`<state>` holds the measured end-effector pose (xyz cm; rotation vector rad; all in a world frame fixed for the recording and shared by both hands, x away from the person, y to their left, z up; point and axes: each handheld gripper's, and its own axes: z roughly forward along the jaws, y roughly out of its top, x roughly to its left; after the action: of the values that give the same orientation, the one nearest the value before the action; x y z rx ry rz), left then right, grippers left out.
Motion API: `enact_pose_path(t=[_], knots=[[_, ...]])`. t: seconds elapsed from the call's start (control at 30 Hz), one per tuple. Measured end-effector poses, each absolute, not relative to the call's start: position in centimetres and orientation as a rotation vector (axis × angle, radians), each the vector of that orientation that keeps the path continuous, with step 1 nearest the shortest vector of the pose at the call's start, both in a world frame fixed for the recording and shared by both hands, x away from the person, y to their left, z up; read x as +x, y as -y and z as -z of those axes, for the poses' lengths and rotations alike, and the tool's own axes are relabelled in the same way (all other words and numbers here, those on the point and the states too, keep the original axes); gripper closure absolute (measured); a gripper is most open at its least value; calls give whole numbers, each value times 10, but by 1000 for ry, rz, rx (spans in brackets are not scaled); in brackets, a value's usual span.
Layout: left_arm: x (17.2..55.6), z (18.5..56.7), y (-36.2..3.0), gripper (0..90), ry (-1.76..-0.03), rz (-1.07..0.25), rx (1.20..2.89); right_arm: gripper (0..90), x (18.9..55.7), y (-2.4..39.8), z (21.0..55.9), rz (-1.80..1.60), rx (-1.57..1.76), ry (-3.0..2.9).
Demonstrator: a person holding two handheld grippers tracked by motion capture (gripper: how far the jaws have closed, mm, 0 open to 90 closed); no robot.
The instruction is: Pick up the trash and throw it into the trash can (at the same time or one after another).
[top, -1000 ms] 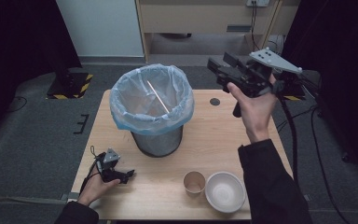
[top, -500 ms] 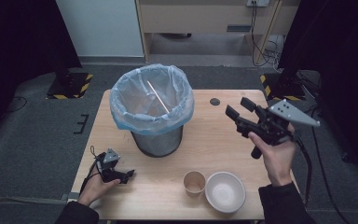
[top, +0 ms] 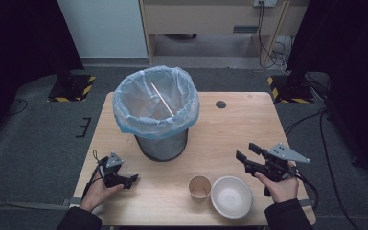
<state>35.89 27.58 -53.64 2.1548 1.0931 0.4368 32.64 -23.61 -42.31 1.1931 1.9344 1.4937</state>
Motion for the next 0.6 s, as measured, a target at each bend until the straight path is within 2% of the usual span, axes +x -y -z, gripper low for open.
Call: enact_pose_path(t=[0.07, 0.27, 0.6], knots=[[359, 536, -276, 0, -1092, -436, 2155, 380, 325, 239, 438, -1463, 1219, -1963], [359, 536, -276, 0, -1091, -436, 2155, 392, 325, 230, 455, -1435, 1219, -2031], [359, 536, -276, 0, -1090, -436, 2155, 442, 318, 195, 461, -1458, 1136, -2203]])
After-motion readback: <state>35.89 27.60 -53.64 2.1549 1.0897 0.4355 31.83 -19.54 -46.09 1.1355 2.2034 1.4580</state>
